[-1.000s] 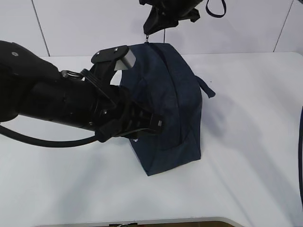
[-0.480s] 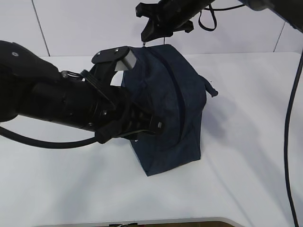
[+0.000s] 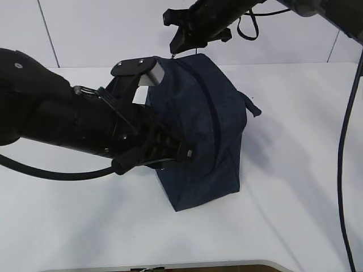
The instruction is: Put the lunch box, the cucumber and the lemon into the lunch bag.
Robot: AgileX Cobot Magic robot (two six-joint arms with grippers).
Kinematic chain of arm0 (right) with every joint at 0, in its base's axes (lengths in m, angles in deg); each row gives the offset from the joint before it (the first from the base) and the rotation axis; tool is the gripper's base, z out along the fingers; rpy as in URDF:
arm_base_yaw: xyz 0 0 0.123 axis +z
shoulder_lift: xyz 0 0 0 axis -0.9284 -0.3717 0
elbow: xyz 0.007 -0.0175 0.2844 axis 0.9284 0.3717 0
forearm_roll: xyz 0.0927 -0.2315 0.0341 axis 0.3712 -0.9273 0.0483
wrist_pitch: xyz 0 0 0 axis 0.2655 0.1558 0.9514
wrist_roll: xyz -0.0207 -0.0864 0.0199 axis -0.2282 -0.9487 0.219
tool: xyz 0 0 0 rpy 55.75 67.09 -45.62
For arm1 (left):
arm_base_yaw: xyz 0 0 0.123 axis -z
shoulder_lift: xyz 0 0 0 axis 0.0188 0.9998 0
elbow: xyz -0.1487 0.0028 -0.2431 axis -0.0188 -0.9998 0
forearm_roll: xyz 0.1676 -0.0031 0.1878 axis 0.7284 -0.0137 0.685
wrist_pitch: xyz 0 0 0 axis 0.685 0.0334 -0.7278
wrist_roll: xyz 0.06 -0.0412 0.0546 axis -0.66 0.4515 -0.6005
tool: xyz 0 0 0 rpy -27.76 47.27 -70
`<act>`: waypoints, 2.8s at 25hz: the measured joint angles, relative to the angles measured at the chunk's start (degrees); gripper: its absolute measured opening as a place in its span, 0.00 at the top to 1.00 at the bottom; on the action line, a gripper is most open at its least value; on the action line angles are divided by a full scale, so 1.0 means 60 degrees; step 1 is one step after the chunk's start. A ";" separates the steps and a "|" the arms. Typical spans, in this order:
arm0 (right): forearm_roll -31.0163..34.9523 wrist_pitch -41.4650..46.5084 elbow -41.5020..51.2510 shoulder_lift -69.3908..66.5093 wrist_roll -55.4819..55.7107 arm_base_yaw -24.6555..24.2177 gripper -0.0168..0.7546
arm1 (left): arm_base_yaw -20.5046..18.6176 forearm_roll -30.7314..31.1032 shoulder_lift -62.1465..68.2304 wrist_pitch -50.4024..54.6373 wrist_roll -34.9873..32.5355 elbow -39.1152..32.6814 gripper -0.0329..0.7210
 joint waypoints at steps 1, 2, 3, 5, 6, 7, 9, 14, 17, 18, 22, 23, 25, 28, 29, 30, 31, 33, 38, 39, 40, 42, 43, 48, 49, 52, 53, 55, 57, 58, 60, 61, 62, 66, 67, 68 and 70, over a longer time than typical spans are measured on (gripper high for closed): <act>-0.0070 0.0050 0.0000 0.0000 -0.0020 0.0000 0.97 | -0.0022 0.0041 0.0000 0.0025 0.0000 0.0000 0.97; -0.0150 0.0126 0.0000 0.0000 -0.0035 0.0000 0.97 | -0.0062 0.0084 0.0000 0.0046 0.0000 0.0000 0.97; -0.0243 0.0250 0.0000 0.0000 -0.0055 0.0000 0.97 | -0.0105 0.0166 0.0000 0.0095 0.0000 0.0000 0.97; -0.0528 0.0549 0.0000 0.0000 -0.0131 0.0000 0.97 | -0.0242 0.0274 0.0000 0.0181 0.0000 0.0000 0.97; -0.0665 0.0685 0.0000 0.0000 -0.0138 0.0000 0.97 | -0.0292 0.0292 0.0000 0.0195 0.0000 0.0000 0.97; -0.0789 0.0792 0.0000 0.0000 -0.0159 0.0000 0.97 | -0.0360 0.0315 0.0000 0.0222 0.0000 0.0000 0.97; -0.1025 0.1009 0.0000 0.0019 -0.0179 0.0000 0.97 | -0.0525 0.0340 0.0000 0.0316 0.0000 0.0000 0.98; -0.1749 0.1714 -0.0068 0.0211 -0.0317 0.0000 0.97 | -0.1004 0.0422 0.0000 0.0461 0.0000 0.0000 0.98; -0.1976 0.1866 -0.0068 0.0367 -0.0412 -0.0018 0.97 | -0.1321 0.0446 0.0000 0.0501 0.0000 0.0000 0.98; -0.2018 0.1889 -0.0068 0.0419 -0.0431 -0.0018 0.97 | -0.1430 0.0446 0.0000 0.0520 0.0000 0.0000 0.98; -0.2021 0.2016 -0.0068 0.0643 -0.0629 -0.0018 0.97 | -0.1866 0.0446 0.0000 0.0520 0.0000 0.0000 0.98; -0.2036 0.2016 -0.0068 0.0695 -0.0678 -0.0018 0.97 | -0.1964 0.0446 0.0000 0.0520 0.0000 0.0000 0.98; -0.2055 0.2061 -0.0068 0.0858 -0.0876 -0.0018 0.97 | -0.2179 0.0446 0.0000 0.0447 0.0000 0.0000 0.98; -0.2136 0.2064 -0.0068 0.1108 -0.1083 -0.0018 0.97 | -0.2432 0.0451 0.0000 0.0168 0.0000 0.0000 0.98; -0.2223 0.2082 -0.0068 0.1180 -0.1127 -0.0018 0.97 | -0.2525 0.0451 0.0000 0.0035 0.0000 0.0000 0.98; -0.2272 0.2087 -0.0068 0.1205 -0.1131 -0.0018 0.97 | -0.2588 0.0451 0.0000 -0.0118 0.0000 0.0000 0.98; -0.2314 0.2104 -0.0068 0.1251 -0.1147 -0.0018 0.97 | -0.2664 0.0451 0.0000 -0.0239 0.0000 0.0000 0.98; -0.2383 0.2104 -0.0068 0.1249 -0.1206 -0.0018 0.97 | -0.2806 0.0451 0.0000 -0.0559 0.0000 0.0000 0.98; -0.2934 0.2104 -0.0068 0.1249 -0.1284 -0.0018 0.97 | -0.3053 0.0451 0.0000 -0.1487 0.0000 -0.0007 0.98; -0.3076 0.2123 -0.0068 0.1249 -0.1305 -0.0018 0.97 | -0.3075 0.0451 0.0000 -0.1718 0.0000 -0.0023 0.98; -0.3182 0.2141 -0.0068 0.1249 -0.1320 -0.0018 0.97 | -0.3082 0.0451 0.0000 -0.1921 0.0000 -0.0023 0.98; -0.3353 0.2160 -0.0068 0.1249 -0.1320 -0.0018 0.97 | -0.3097 0.0451 0.0000 -0.2187 -0.0017 -0.0023 0.98; -0.3392 0.2160 -0.0036 0.1249 -0.1320 -0.0018 0.97 | -0.3097 0.0468 0.0000 -0.2286 -0.0017 -0.0023 0.98; -0.3306 0.2160 0.0828 0.1638 -0.1320 -0.0018 0.97 | -0.3097 0.0813 0.0000 -0.2569 -0.0032 -0.0023 0.98; -0.3253 0.2160 0.1050 0.1757 -0.1320 -0.0018 0.97 | -0.3097 0.0829 0.0000 -0.2609 -0.0032 -0.0023 0.98; -0.3190 0.2141 0.1576 0.2095 -0.1303 -0.0018 0.97 | -0.3097 0.0974 0.0000 -0.2822 -0.0032 -0.0023 0.98; -0.3170 0.2141 0.1704 0.2224 -0.1281 -0.0018 0.97 | -0.3097 0.1081 0.0000 -0.2890 -0.0032 -0.0023 0.98; -0.3081 0.2123 0.2054 0.2511 -0.1199 -0.0018 0.97 | -0.3097 0.1365 0.0000 -0.3037 -0.0032 -0.0023 0.98; -0.2885 0.2123 0.2549 0.2861 -0.1178 -0.0018 0.97 | -0.3097 0.1544 0.0000 -0.3203 -0.0032 -0.0023 0.98; -0.2816 0.2123 0.2802 0.3084 -0.1160 -0.0018 0.97 | -0.3097 0.1588 0.0000 -0.3309 -0.0032 -0.0023 0.98; -0.2693 0.2123 0.3492 0.3575 -0.1155 -0.0018 0.97 | -0.3097 0.1658 0.0000 -0.3536 -0.0032 -0.0023 0.98; -0.2648 0.2123 0.3859 0.3773 -0.1155 -0.0018 0.97 | -0.3097 0.1671 0.0000 -0.3655 -0.0032 -0.0023 0.98; -0.2583 0.2123 0.4156 0.4003 -0.1139 -0.0018 0.97 | -0.3097 0.1695 0.0000 -0.3759 -0.0035 -0.0023 0.98; -0.2200 0.2026 0.5332 0.4736 -0.1120 -0.0018 0.97 | -0.3097 0.2020 0.0000 -0.4001 -0.0052 -0.0023 0.98; -0.2052 0.2012 0.5572 0.4899 -0.1106 -0.0018 0.97 | -0.3097 0.2060 0.0000 -0.4042 -0.0052 -0.0023 0.98; -0.1897 0.2012 0.5784 0.5023 -0.1106 -0.0018 0.97 | -0.3097 0.2065 0.0000 -0.4087 -0.0052 -0.0023 0.98; -0.1625 0.1988 0.6131 0.5262 -0.1065 -0.0018 0.97 | -0.3097 0.2127 0.0000 -0.4181 -0.0052 -0.0023 0.98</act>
